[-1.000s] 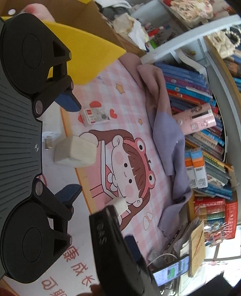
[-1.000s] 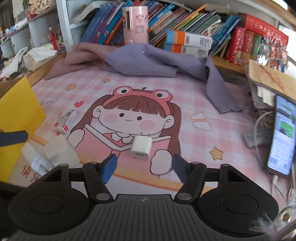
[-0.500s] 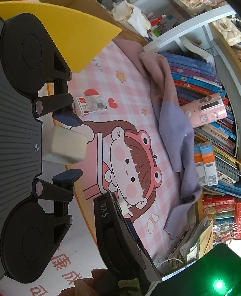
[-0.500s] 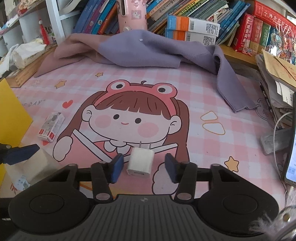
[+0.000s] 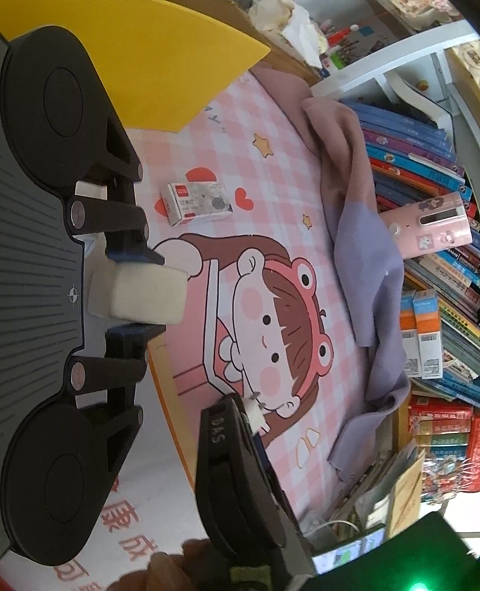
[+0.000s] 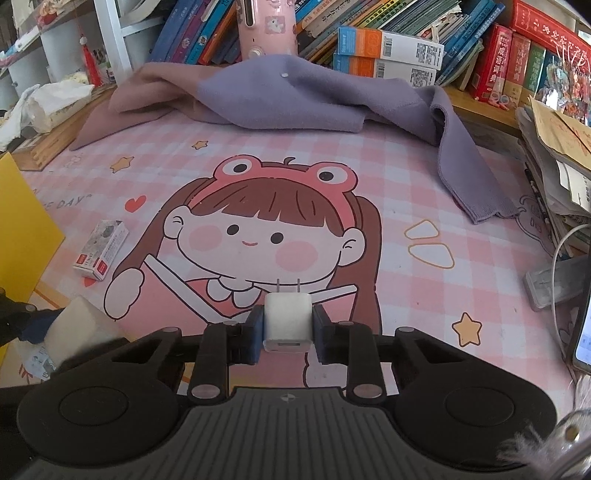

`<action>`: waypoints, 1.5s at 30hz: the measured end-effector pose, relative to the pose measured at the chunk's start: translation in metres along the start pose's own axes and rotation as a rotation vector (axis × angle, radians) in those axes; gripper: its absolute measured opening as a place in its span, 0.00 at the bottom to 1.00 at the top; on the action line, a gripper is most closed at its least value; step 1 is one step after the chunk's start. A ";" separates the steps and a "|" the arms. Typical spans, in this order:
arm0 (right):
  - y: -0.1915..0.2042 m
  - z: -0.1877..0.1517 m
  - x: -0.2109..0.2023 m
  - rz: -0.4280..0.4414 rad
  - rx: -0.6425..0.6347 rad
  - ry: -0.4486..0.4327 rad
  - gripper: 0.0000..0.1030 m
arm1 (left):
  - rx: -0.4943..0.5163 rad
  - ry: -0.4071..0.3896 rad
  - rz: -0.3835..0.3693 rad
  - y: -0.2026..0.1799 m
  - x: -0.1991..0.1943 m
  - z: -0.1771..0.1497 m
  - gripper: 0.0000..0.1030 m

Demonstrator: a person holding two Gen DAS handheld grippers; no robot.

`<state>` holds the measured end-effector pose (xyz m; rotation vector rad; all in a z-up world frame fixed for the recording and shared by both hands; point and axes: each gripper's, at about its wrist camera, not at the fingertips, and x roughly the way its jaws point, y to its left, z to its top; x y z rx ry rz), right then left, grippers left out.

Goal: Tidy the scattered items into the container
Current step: 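Grasp the white charger block with the left gripper while the right grasps the small white charger, then lift both white chargers and carry them toward the yellow box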

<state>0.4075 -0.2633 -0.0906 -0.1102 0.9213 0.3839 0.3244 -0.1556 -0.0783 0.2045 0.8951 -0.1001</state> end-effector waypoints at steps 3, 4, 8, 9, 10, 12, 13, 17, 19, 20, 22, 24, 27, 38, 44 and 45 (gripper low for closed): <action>0.000 -0.001 -0.003 0.007 -0.002 -0.005 0.24 | -0.013 -0.007 -0.029 0.000 -0.005 0.000 0.24; 0.001 -0.001 -0.005 0.008 -0.006 -0.011 0.24 | -0.013 -0.012 -0.034 -0.001 -0.007 0.000 0.24; 0.002 -0.002 -0.015 0.008 -0.017 -0.036 0.24 | -0.010 -0.034 -0.045 -0.004 -0.016 0.001 0.23; 0.002 -0.003 -0.018 0.009 -0.016 -0.041 0.24 | -0.009 -0.041 -0.047 -0.005 -0.019 0.002 0.23; 0.001 -0.004 -0.020 0.009 -0.013 -0.045 0.24 | -0.009 -0.047 -0.049 -0.006 -0.021 0.002 0.23; 0.000 -0.005 -0.026 0.012 -0.009 -0.052 0.24 | -0.008 -0.058 -0.053 -0.007 -0.026 0.002 0.23; 0.000 -0.006 -0.030 0.015 -0.008 -0.054 0.24 | -0.009 -0.063 -0.053 -0.007 -0.029 0.002 0.23; 0.001 -0.010 -0.045 0.030 -0.014 -0.069 0.24 | -0.007 -0.088 -0.058 -0.009 -0.042 0.000 0.23; 0.003 -0.014 -0.053 0.036 -0.014 -0.078 0.24 | 0.000 -0.101 -0.059 -0.010 -0.048 -0.001 0.23; 0.003 -0.015 -0.057 0.038 -0.012 -0.081 0.24 | 0.001 -0.107 -0.060 -0.011 -0.051 -0.002 0.23; 0.005 -0.019 -0.065 0.041 -0.009 -0.087 0.24 | 0.001 -0.116 -0.064 -0.011 -0.057 -0.005 0.23; 0.008 -0.024 -0.073 0.042 -0.009 -0.092 0.24 | 0.002 -0.124 -0.068 -0.011 -0.064 -0.008 0.23; 0.012 -0.033 -0.086 0.040 -0.012 -0.100 0.24 | 0.001 -0.139 -0.078 -0.009 -0.076 -0.013 0.23; 0.036 -0.071 -0.137 0.009 -0.008 -0.152 0.24 | 0.016 -0.206 -0.124 -0.002 -0.124 -0.042 0.23; 0.052 -0.084 -0.154 -0.027 -0.003 -0.169 0.24 | 0.025 -0.225 -0.161 0.004 -0.139 -0.061 0.22; 0.055 -0.086 -0.157 -0.033 0.001 -0.171 0.24 | 0.026 -0.230 -0.165 0.006 -0.141 -0.063 0.23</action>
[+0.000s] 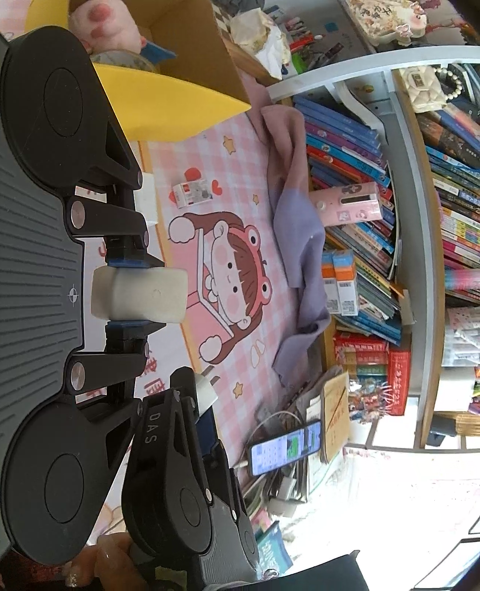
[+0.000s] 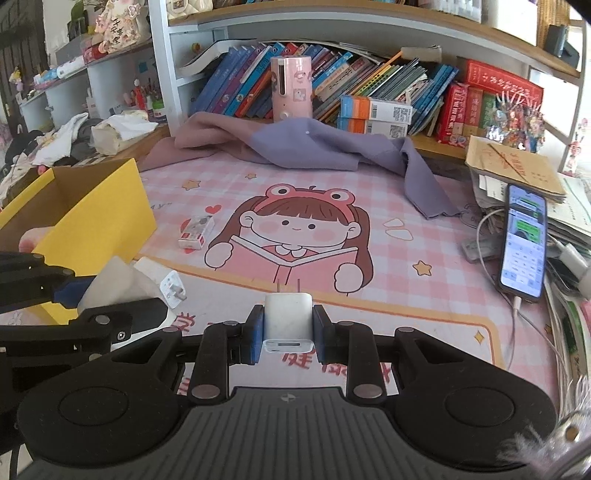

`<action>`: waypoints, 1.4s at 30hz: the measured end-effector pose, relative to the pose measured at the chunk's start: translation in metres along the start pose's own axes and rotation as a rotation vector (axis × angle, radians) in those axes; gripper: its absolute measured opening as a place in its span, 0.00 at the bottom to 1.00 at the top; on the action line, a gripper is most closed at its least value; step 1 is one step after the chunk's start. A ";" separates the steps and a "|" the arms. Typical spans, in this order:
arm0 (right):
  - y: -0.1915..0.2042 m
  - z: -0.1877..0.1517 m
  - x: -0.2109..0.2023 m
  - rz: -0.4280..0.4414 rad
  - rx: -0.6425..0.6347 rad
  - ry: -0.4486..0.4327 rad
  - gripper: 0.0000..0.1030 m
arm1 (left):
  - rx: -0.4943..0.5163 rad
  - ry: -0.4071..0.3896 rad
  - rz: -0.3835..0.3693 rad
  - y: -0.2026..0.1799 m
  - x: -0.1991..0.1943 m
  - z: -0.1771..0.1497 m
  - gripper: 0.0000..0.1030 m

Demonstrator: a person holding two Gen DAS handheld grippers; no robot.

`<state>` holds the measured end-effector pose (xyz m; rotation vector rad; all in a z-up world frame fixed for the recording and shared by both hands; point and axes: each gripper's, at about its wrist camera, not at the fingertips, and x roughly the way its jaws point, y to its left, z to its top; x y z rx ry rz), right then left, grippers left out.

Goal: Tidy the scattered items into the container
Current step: 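Lift both white chargers and carry them toward the yellow box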

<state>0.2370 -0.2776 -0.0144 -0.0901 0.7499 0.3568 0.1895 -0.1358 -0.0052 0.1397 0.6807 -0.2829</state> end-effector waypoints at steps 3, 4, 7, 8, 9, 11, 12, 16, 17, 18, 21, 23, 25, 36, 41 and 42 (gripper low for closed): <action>0.010 -0.005 -0.009 -0.018 0.015 -0.005 0.24 | 0.003 -0.015 -0.011 0.006 -0.011 -0.007 0.22; 0.014 -0.007 -0.012 -0.024 0.019 -0.006 0.24 | 0.004 -0.018 -0.016 0.008 -0.015 -0.010 0.22; 0.027 -0.013 -0.022 -0.043 0.031 -0.008 0.24 | 0.009 -0.025 -0.033 0.015 -0.028 -0.020 0.22; 0.031 -0.015 -0.025 -0.049 0.033 -0.009 0.24 | 0.010 -0.027 -0.039 0.017 -0.033 -0.024 0.22; 0.037 -0.018 -0.029 -0.055 0.035 -0.010 0.24 | 0.010 -0.029 -0.043 0.019 -0.038 -0.028 0.22; 0.048 -0.024 -0.036 -0.065 0.036 -0.009 0.24 | 0.006 -0.033 -0.050 0.025 -0.048 -0.035 0.22; 0.054 -0.028 -0.040 -0.068 0.034 -0.008 0.24 | 0.003 -0.035 -0.053 0.027 -0.053 -0.039 0.22; 0.079 -0.041 -0.055 -0.076 0.019 -0.006 0.24 | -0.007 -0.043 -0.062 0.038 -0.074 -0.054 0.22; 0.085 -0.044 -0.059 -0.078 0.017 -0.005 0.24 | -0.009 -0.045 -0.064 0.041 -0.079 -0.058 0.22; 0.091 -0.048 -0.063 -0.080 0.015 -0.005 0.24 | -0.012 -0.046 -0.066 0.044 -0.084 -0.061 0.22; 0.107 -0.056 -0.072 -0.084 0.011 -0.006 0.24 | -0.016 -0.050 -0.070 0.051 -0.097 -0.072 0.22; 0.117 -0.062 -0.077 -0.085 0.009 -0.004 0.24 | -0.020 -0.052 -0.072 0.056 -0.106 -0.079 0.22; 0.128 -0.068 -0.082 -0.085 0.007 0.000 0.24 | -0.024 -0.052 -0.070 0.061 -0.114 -0.086 0.22; 0.181 -0.088 -0.099 -0.049 -0.007 0.007 0.24 | -0.040 -0.041 -0.041 0.088 -0.152 -0.118 0.22; 0.201 -0.093 -0.103 -0.027 -0.024 0.013 0.24 | -0.051 -0.033 -0.030 0.099 -0.164 -0.131 0.22; 0.206 -0.094 -0.103 -0.021 -0.030 0.014 0.24 | -0.055 -0.032 -0.027 0.102 -0.166 -0.133 0.22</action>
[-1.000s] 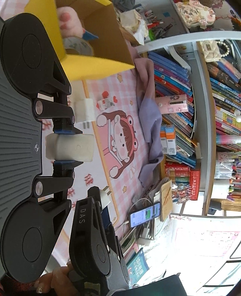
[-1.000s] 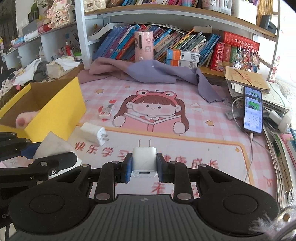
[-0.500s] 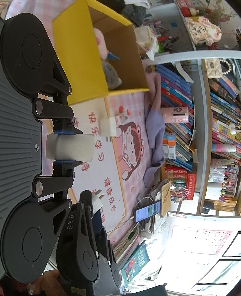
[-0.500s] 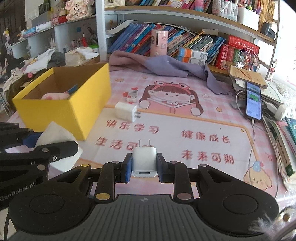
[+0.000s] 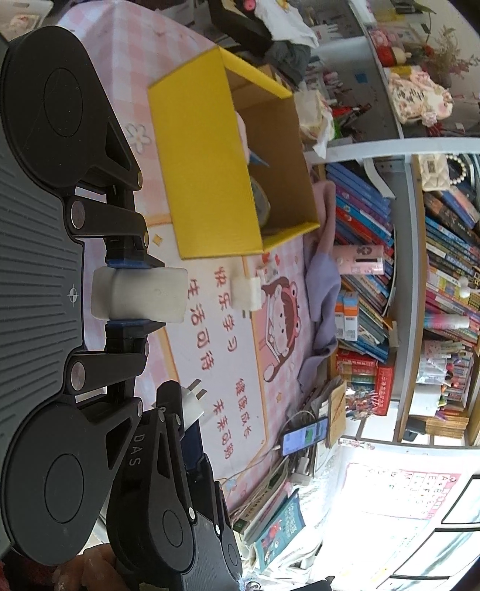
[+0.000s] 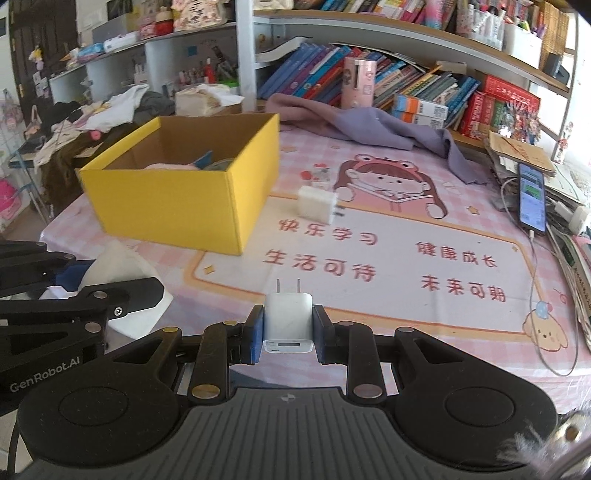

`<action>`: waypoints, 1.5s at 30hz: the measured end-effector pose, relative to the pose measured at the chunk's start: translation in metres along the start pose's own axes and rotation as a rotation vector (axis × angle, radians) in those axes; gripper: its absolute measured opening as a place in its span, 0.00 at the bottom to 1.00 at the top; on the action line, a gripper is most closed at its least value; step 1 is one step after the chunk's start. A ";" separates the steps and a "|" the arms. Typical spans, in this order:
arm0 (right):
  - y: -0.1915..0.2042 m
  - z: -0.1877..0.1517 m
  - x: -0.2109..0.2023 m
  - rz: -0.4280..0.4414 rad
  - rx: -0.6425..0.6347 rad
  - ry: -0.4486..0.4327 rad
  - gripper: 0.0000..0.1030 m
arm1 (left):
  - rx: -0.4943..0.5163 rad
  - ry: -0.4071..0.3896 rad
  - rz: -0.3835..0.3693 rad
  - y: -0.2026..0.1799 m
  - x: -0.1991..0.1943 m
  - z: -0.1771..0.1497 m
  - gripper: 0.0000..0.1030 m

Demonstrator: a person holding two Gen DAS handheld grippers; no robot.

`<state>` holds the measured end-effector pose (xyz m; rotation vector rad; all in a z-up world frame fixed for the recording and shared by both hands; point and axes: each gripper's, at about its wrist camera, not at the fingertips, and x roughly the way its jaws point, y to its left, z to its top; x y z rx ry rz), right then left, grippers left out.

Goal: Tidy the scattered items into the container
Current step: 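Lift both white chargers and carry them toward the yellow box, then lower the charger block with the left gripper while the right lowers its charger into the box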

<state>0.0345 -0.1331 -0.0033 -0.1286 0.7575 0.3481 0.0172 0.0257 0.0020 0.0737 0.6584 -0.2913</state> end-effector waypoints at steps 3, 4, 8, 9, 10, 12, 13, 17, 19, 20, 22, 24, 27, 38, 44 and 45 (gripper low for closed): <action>0.012 -0.001 0.000 0.018 -0.019 0.001 0.24 | -0.013 -0.001 0.015 0.009 -0.008 -0.006 0.22; 0.017 -0.001 0.000 0.023 -0.026 0.001 0.24 | -0.020 -0.002 0.021 0.012 -0.010 -0.008 0.22; 0.032 0.000 0.002 0.050 -0.055 0.007 0.24 | -0.046 0.001 0.046 0.023 -0.017 -0.015 0.22; 0.035 0.000 0.003 0.056 -0.063 0.008 0.24 | -0.052 0.002 0.052 0.026 -0.018 -0.017 0.22; 0.038 0.000 0.003 0.062 -0.070 0.009 0.24 | -0.060 0.003 0.057 0.028 -0.020 -0.018 0.22; 0.043 0.001 0.005 0.073 -0.082 0.011 0.24 | -0.075 0.004 0.067 0.033 -0.022 -0.020 0.22; 0.045 0.001 0.005 0.078 -0.087 0.013 0.24 | -0.081 0.004 0.072 0.035 -0.022 -0.021 0.22; 0.053 0.002 0.008 0.097 -0.099 0.016 0.24 | -0.094 0.006 0.090 0.042 -0.026 -0.025 0.22; 0.057 0.002 0.009 0.106 -0.105 0.017 0.24 | -0.098 0.009 0.097 0.044 -0.028 -0.026 0.22; 0.058 0.002 0.010 0.111 -0.108 0.017 0.24 | -0.101 0.011 0.101 0.045 -0.028 -0.027 0.22; 0.062 0.002 0.010 0.121 -0.114 0.017 0.24 | -0.105 0.011 0.110 0.048 -0.030 -0.028 0.22; 0.066 0.002 0.010 0.129 -0.118 0.015 0.24 | -0.108 0.011 0.118 0.051 -0.032 -0.029 0.21; 0.071 0.003 0.011 0.140 -0.124 0.012 0.24 | -0.111 0.010 0.129 0.054 -0.035 -0.031 0.21; 0.085 0.015 0.017 0.180 -0.173 0.008 0.24 | -0.162 -0.005 0.180 0.073 -0.038 -0.029 0.21; 0.090 0.023 0.028 0.209 -0.191 0.006 0.24 | -0.171 0.004 0.197 0.081 -0.031 -0.026 0.21; 0.091 0.026 0.031 0.214 -0.194 0.004 0.24 | -0.172 0.003 0.203 0.083 -0.030 -0.025 0.21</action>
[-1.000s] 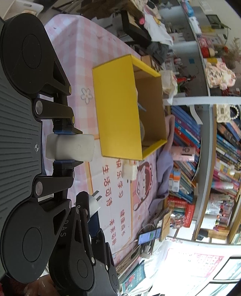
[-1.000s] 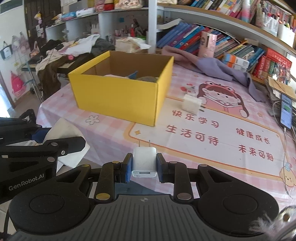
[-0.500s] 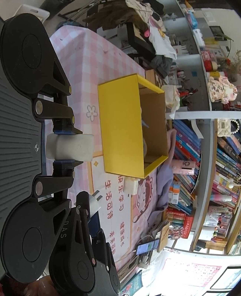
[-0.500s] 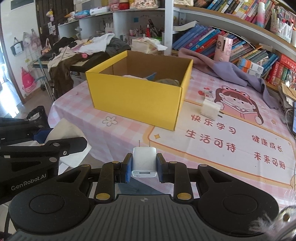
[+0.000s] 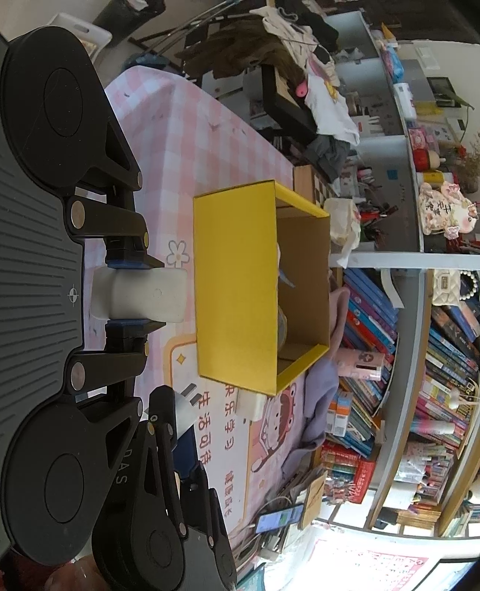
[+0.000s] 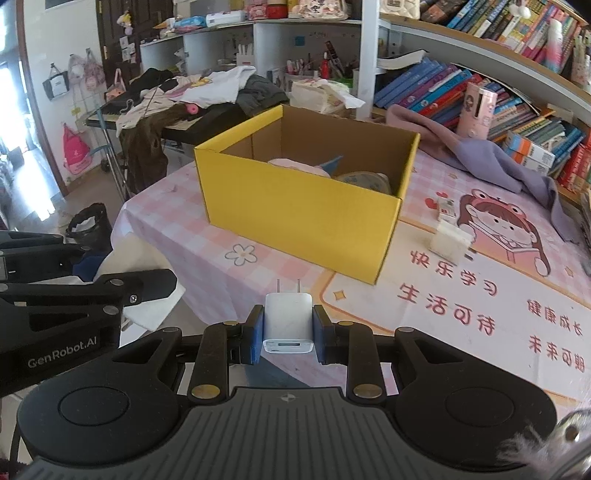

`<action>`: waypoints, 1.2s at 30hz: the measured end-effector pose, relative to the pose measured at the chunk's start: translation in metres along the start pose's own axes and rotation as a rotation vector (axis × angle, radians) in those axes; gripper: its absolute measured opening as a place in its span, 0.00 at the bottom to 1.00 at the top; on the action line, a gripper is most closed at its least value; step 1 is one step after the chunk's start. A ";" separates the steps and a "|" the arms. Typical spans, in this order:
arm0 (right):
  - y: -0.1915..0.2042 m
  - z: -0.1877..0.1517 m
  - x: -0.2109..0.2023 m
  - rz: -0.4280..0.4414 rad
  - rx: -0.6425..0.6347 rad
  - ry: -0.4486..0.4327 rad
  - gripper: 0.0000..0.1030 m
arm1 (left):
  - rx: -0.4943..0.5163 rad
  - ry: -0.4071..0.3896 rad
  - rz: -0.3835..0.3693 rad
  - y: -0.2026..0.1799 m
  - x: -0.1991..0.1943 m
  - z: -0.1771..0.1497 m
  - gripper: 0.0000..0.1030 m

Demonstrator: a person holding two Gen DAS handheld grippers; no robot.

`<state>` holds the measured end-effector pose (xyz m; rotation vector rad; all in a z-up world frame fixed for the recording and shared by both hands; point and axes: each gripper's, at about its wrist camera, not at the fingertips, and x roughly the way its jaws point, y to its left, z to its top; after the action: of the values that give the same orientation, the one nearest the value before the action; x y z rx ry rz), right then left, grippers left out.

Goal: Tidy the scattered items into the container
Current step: 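Lower the charger block with the left gripper while the right lowers its charger into the box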

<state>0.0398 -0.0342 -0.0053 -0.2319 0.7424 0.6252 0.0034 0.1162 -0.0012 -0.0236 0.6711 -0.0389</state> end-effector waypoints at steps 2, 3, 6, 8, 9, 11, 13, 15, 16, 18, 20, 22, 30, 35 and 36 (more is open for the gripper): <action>-0.001 0.005 0.005 0.006 -0.007 -0.010 0.24 | -0.003 -0.006 0.010 0.003 0.003 0.005 0.21; 0.000 0.009 0.006 0.008 -0.013 -0.018 0.24 | -0.005 -0.011 0.015 0.004 0.004 0.007 0.21; -0.001 0.019 0.011 0.011 -0.037 -0.050 0.24 | 0.001 -0.029 0.030 0.007 0.008 0.019 0.21; -0.004 0.027 0.014 0.008 -0.046 -0.067 0.24 | 0.005 -0.041 0.034 0.009 0.013 0.028 0.21; -0.006 0.032 0.016 0.006 -0.050 -0.076 0.24 | 0.008 -0.047 0.034 0.009 0.015 0.033 0.21; -0.010 0.041 0.020 0.001 -0.053 -0.097 0.24 | 0.018 -0.061 0.034 0.009 0.021 0.042 0.21; -0.016 0.052 0.024 -0.007 -0.056 -0.124 0.24 | 0.028 -0.077 0.030 0.010 0.026 0.052 0.21; -0.020 0.062 0.027 -0.013 -0.061 -0.148 0.24 | 0.040 -0.091 0.027 0.012 0.032 0.063 0.21; -0.022 0.068 0.029 -0.014 -0.065 -0.158 0.24 | 0.046 -0.095 0.027 0.013 0.036 0.069 0.21; -0.027 0.079 0.034 -0.013 -0.069 -0.169 0.24 | 0.058 -0.100 0.029 0.014 0.044 0.079 0.21; -0.032 0.088 0.041 -0.010 -0.073 -0.171 0.24 | 0.067 -0.104 0.034 0.016 0.053 0.090 0.21; -0.038 0.096 0.048 -0.009 -0.076 -0.169 0.24 | 0.072 -0.107 0.040 0.019 0.062 0.100 0.21; -0.058 0.128 0.086 0.003 -0.130 -0.130 0.24 | 0.108 -0.078 0.041 0.025 0.103 0.136 0.21; -0.066 0.153 0.124 -0.003 -0.226 -0.079 0.24 | 0.131 -0.030 0.033 0.032 0.142 0.160 0.22; -0.067 0.157 0.132 -0.005 -0.244 -0.066 0.24 | 0.138 -0.021 0.030 0.033 0.149 0.163 0.22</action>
<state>0.2431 0.0354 0.0153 -0.4355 0.6010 0.7154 0.2229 0.1443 0.0329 0.1183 0.6468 -0.0562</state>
